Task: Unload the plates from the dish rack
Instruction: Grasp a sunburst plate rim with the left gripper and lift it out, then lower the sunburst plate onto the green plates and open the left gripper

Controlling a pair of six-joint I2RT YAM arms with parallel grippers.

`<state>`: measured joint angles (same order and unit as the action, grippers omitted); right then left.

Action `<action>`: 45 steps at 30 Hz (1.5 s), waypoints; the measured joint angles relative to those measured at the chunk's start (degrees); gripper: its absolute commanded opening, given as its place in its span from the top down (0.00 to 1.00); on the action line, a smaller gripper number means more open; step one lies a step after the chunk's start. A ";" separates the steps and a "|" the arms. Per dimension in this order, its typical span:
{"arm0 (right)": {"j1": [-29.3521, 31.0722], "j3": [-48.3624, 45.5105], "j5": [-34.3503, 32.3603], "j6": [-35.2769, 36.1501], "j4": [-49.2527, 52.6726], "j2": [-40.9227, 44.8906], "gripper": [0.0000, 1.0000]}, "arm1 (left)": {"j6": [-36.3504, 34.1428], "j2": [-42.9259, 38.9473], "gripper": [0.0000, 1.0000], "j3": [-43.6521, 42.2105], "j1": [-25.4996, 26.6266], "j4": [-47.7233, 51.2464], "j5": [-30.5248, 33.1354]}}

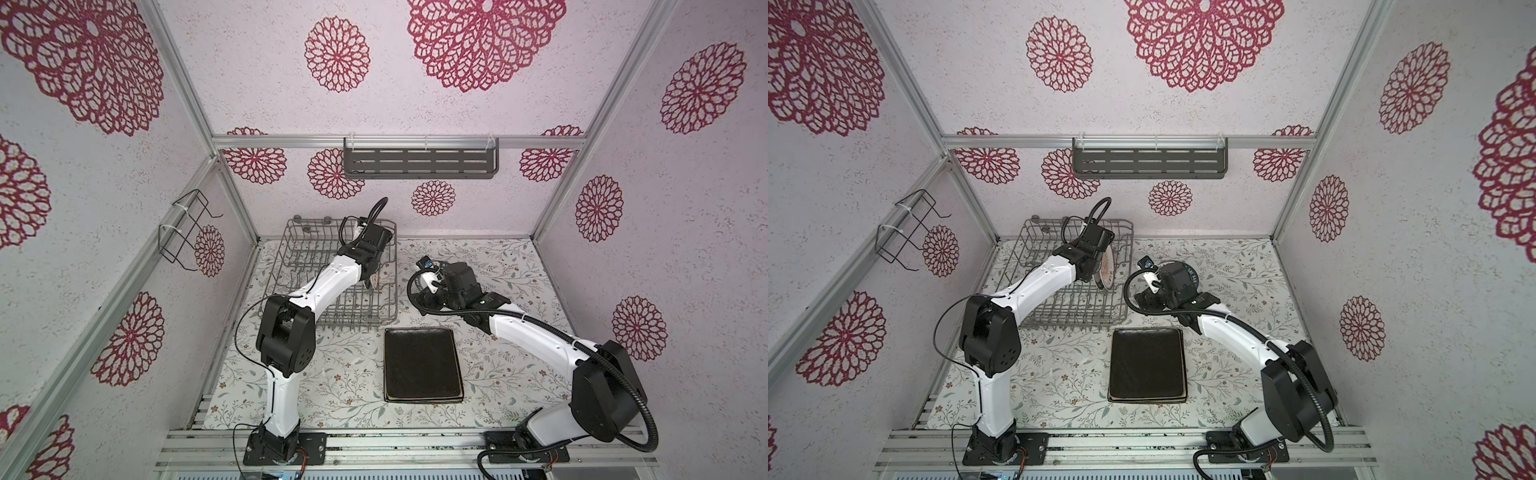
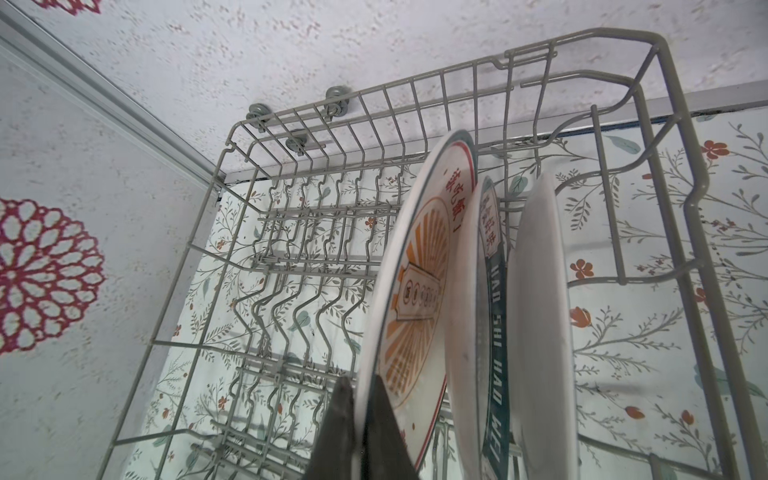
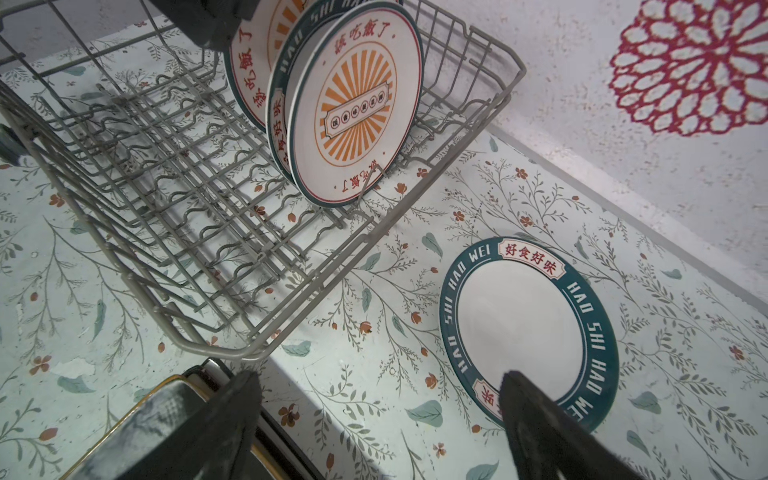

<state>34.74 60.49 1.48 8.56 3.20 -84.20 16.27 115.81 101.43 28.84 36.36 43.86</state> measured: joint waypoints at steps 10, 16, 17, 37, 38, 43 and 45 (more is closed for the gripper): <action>-1.11 -2.62 0.22 -0.07 -2.23 2.23 0.07 | -4.15 -3.50 1.00 2.82 2.10 2.56 8.15; -1.33 -4.79 -0.04 -0.15 -2.56 3.87 0.07 | -5.75 -9.40 1.00 3.43 3.06 2.54 9.62; -1.53 -5.16 -0.26 -0.22 -2.56 4.48 0.07 | -5.70 -10.51 1.00 3.43 3.15 2.54 8.90; -32.48 -12.59 6.71 -20.55 -3.15 21.77 0.02 | 16.31 -13.94 1.00 -3.15 3.78 -9.09 -31.45; -33.38 -13.03 7.17 -21.31 -3.06 21.77 0.02 | 17.25 -12.26 1.00 -3.13 4.00 -9.86 -32.76; -36.17 -13.66 9.53 -23.67 -2.47 20.98 0.02 | 21.42 -4.37 1.00 -0.94 5.11 -11.69 -38.18; -36.85 -13.66 10.45 -24.02 -2.47 20.46 0.02 | 22.80 -1.92 1.00 -0.04 5.31 -12.68 -39.58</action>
<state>-2.11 46.83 11.92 -15.46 0.73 -63.75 39.07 113.89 101.38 34.15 23.68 4.27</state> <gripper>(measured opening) 0.980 0.075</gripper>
